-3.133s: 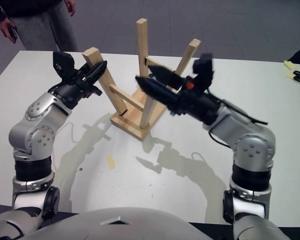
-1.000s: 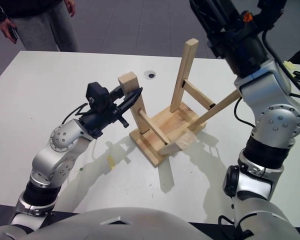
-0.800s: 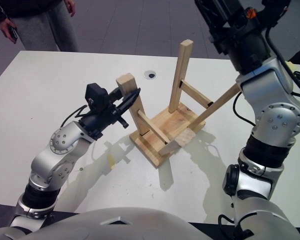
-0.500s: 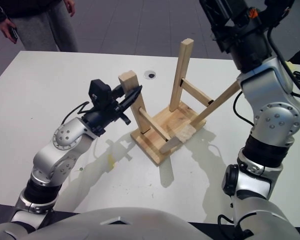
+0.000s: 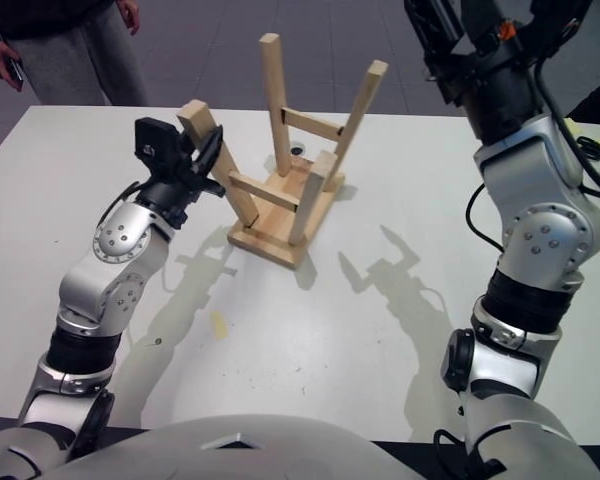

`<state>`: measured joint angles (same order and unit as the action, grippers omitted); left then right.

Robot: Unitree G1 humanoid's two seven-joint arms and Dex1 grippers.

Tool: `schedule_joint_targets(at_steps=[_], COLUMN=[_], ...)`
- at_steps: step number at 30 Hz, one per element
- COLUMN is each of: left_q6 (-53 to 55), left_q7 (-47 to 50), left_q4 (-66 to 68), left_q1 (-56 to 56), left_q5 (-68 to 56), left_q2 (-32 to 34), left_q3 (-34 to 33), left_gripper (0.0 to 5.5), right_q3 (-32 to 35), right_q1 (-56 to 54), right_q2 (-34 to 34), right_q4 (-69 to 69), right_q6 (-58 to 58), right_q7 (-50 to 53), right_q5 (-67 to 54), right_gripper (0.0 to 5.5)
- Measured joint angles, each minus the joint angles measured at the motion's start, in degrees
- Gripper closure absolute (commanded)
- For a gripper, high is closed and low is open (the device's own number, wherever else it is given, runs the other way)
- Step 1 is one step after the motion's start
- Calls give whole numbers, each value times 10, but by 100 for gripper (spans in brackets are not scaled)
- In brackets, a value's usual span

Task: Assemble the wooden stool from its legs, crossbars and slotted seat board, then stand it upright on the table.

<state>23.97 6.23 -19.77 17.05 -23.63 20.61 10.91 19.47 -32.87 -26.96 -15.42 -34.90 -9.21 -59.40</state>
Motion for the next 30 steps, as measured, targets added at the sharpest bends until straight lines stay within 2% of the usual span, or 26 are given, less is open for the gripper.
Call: schedule_joint_targets(at_steps=[4, 5, 9, 14, 26, 28, 30], left_q6=[5, 7, 57, 90, 185, 192, 190], left_q7=[33, 37, 54, 46, -19, -32, -64], left_q4=[-10, -12, 5, 5, -14, -11, 17], left_q1=[-8, -10, -34, -19, 136, 169, 222], left_q5=[16, 19, 53, 72, 54, 53, 32], left_q2=[-25, -30, -42, -45, -22, -4, 11], left_q3=[1, 1, -3, -47, -159, -184, -211], left_gripper=[434, 398, 335, 251, 42, 13, 13], right_q3=[0, 0, -2, -9, -10, -10, -11], right_q1=[0, 0, 0, 11, 41, 42, 44], right_q2=[3, 3, 6, 14, 21, 25, 27], right_q4=[0, 0, 1, 1, -20, -22, -26], right_q6=[1, 1, 2, 1, -2, -2, -2], right_q7=[-3, -4, -16, -31, -34, -33, -27], right_q5=[12, 15, 21, 26, 30, 30, 31], right_gripper=[10, 10, 10, 10, 10, 10, 10])
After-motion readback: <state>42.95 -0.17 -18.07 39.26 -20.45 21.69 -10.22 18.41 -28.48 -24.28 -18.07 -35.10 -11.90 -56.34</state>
